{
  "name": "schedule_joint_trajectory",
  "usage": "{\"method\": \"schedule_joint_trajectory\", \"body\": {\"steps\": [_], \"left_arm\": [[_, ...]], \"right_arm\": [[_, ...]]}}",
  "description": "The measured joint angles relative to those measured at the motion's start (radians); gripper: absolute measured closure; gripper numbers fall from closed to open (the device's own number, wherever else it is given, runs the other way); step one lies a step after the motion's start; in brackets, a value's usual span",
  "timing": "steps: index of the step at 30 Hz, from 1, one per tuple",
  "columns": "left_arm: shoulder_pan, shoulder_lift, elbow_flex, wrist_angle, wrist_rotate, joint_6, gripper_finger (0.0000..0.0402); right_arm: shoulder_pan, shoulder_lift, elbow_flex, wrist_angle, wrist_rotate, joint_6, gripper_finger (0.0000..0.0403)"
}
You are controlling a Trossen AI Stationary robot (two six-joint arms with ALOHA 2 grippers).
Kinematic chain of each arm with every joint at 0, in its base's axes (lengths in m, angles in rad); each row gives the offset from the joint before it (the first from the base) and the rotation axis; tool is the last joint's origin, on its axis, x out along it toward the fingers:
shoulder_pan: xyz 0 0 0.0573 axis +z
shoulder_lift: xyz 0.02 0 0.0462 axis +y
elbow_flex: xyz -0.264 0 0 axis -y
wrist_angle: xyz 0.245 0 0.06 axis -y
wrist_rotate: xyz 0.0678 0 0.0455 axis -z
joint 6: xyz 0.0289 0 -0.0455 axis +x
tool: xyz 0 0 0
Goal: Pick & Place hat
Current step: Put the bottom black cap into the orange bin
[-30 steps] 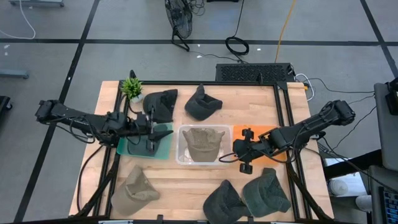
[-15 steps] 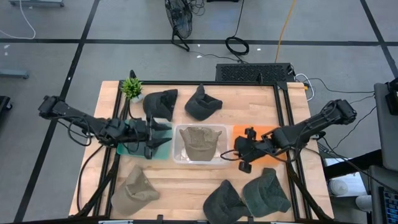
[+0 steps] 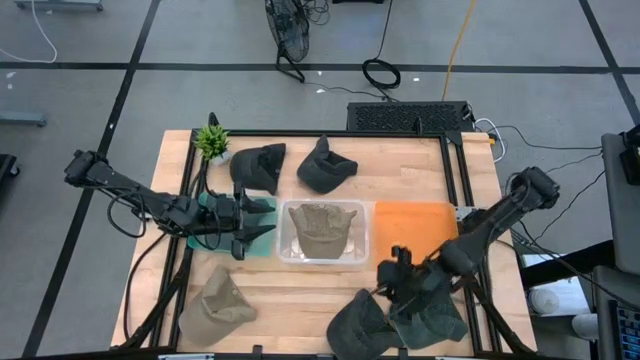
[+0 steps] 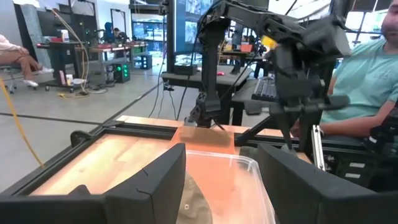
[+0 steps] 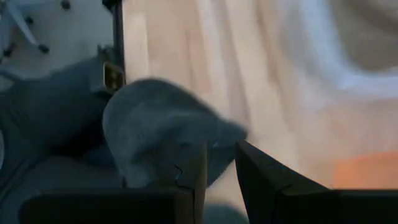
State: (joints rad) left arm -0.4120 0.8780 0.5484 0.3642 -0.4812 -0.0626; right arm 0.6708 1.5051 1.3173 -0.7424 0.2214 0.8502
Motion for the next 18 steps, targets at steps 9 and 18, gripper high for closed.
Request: {"method": "schedule_joint_trajectory", "body": {"steps": [9, 18], "left_arm": [[-0.003, 0.016, 0.000, 0.006, -0.001, 0.033, 0.0190], [0.000, 0.017, 0.000, 0.036, -0.001, 0.131, 0.0190]], "right_arm": [[-0.015, 0.177, 0.051, 0.005, -0.204, 0.327, 0.0315], [-0.015, 0.249, 0.052, 0.202, -0.199, 0.495, 0.0256]]}}
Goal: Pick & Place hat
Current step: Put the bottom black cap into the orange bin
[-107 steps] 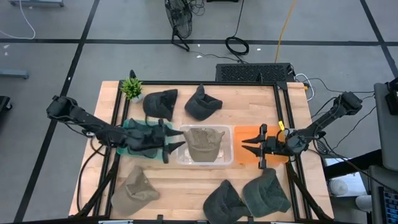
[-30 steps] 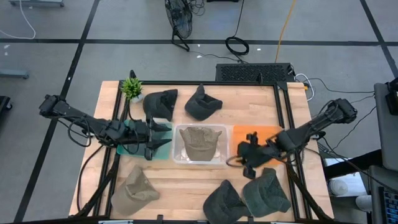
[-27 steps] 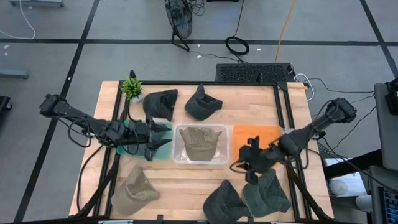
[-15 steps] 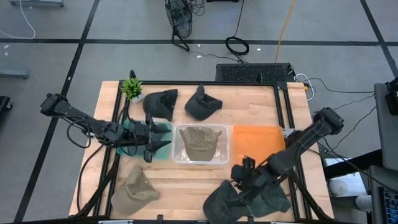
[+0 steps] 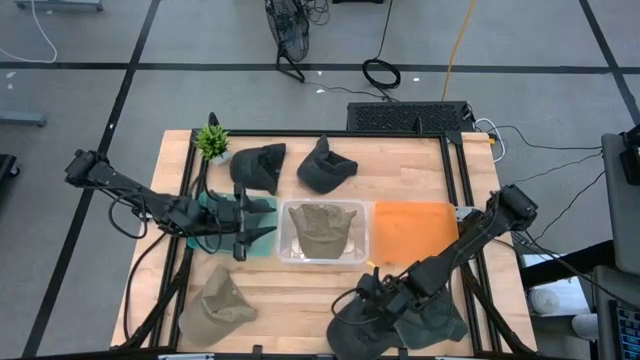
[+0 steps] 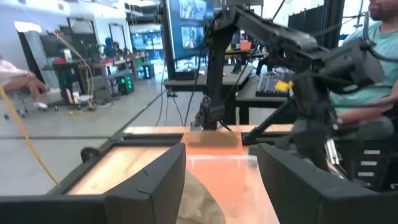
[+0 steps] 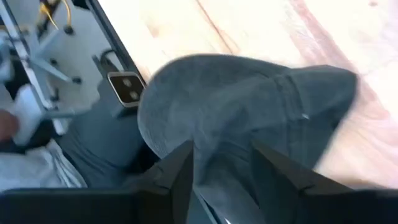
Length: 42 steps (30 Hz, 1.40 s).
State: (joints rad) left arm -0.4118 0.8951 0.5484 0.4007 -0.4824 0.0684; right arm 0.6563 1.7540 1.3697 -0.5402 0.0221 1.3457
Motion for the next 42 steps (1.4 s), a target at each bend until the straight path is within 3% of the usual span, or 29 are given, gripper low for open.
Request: {"method": "schedule_joint_trajectory", "body": {"steps": [10, 28, 34, 42], "left_arm": [[0.032, 0.000, 0.000, 0.020, -0.035, -0.049, 0.0190], [-0.004, 0.107, 0.000, 0.015, -0.042, -0.213, 0.0190], [-0.005, 0.145, 0.000, 0.018, -0.043, -0.256, 0.0190], [-0.026, 0.153, 0.000, 0.020, -0.044, -0.289, 0.0190]], "right_arm": [[0.018, 0.132, 0.000, 0.146, 0.002, 0.091, 0.0253], [0.079, 0.139, -0.049, 0.123, 0.054, 0.160, 0.0258], [0.084, 0.139, -0.094, 0.168, 0.029, 0.137, 0.0275], [0.074, 0.139, -0.138, 0.334, 0.022, -0.022, 0.0281]]}}
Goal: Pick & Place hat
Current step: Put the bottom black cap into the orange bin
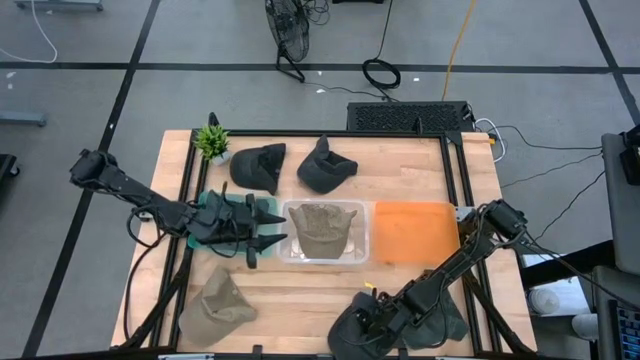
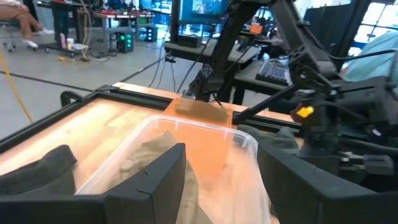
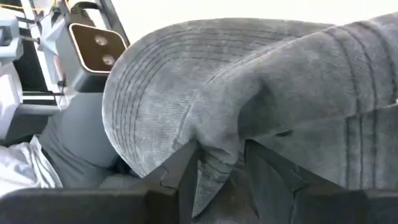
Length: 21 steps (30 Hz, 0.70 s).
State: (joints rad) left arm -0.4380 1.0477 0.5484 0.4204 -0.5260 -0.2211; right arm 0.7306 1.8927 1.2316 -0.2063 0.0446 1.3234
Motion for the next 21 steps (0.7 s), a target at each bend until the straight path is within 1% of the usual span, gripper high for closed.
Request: {"method": "schedule_joint_trajectory", "body": {"steps": [3, 5, 8, 11, 13, 17, 21], "left_arm": [[-0.010, 0.000, 0.000, 0.000, 0.000, 0.009, 0.0190], [-0.013, 0.000, 0.000, 0.000, 0.000, 0.017, 0.0190], [-0.012, 0.000, 0.000, 0.000, 0.000, 0.019, 0.0190], [-0.012, 0.000, 0.000, 0.000, 0.000, 0.029, 0.0190], [-0.012, 0.000, 0.000, 0.000, 0.000, 0.033, 0.0190], [-0.012, 0.000, 0.000, 0.001, 0.000, 0.036, 0.0190], [-0.012, 0.000, 0.000, 0.001, 0.000, 0.043, 0.0190]], "right_arm": [[-0.010, 0.000, 0.000, -0.004, -0.003, 0.020, 0.0290], [-0.011, -0.005, 0.000, -0.003, -0.011, 0.020, 0.0305], [-0.011, -0.034, 0.000, -0.011, -0.019, 0.000, 0.0342], [-0.011, -0.098, 0.000, -0.036, 0.009, -0.033, 0.0389], [-0.012, -0.152, 0.000, -0.059, 0.019, -0.043, 0.0395], [-0.017, -0.278, 0.000, -0.193, 0.046, -0.049, 0.0397], [-0.018, -0.401, 0.000, -0.372, 0.018, -0.004, 0.0400]]}}
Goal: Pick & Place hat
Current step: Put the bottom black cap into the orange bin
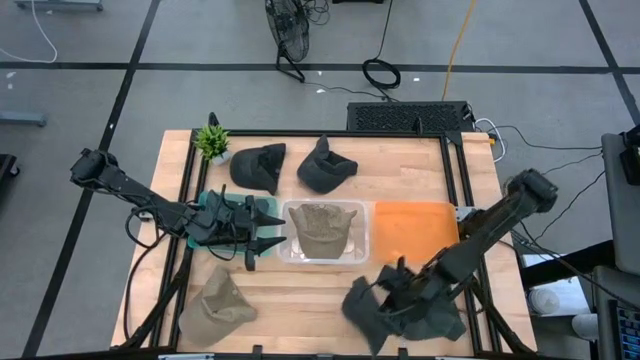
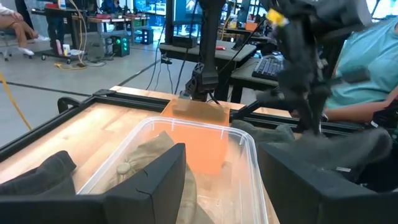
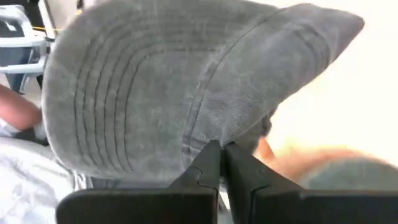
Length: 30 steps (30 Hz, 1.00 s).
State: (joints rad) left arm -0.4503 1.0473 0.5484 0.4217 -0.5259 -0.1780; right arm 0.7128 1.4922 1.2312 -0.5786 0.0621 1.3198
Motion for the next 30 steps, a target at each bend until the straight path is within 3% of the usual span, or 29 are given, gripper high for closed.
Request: {"method": "schedule_joint_trajectory", "body": {"steps": [4, 12, 18, 30], "left_arm": [[0.003, 0.000, 0.000, 0.000, 0.000, 0.000, 0.0190], [0.018, 0.000, 0.000, 0.000, -0.001, 0.000, 0.0190], [0.019, 0.000, 0.000, -0.001, -0.001, -0.001, 0.0190], [0.019, 0.000, 0.000, -0.001, -0.001, -0.015, 0.0190]], "right_arm": [[0.000, -0.108, 0.000, -0.138, -0.011, 0.028, 0.0401], [-0.005, -0.217, 0.000, -0.153, 0.068, -0.031, 0.0402], [-0.005, -0.130, 0.000, -0.132, 0.065, -0.069, 0.0402], [-0.011, 0.172, 0.001, 0.148, 0.065, -0.155, 0.0392]]}}
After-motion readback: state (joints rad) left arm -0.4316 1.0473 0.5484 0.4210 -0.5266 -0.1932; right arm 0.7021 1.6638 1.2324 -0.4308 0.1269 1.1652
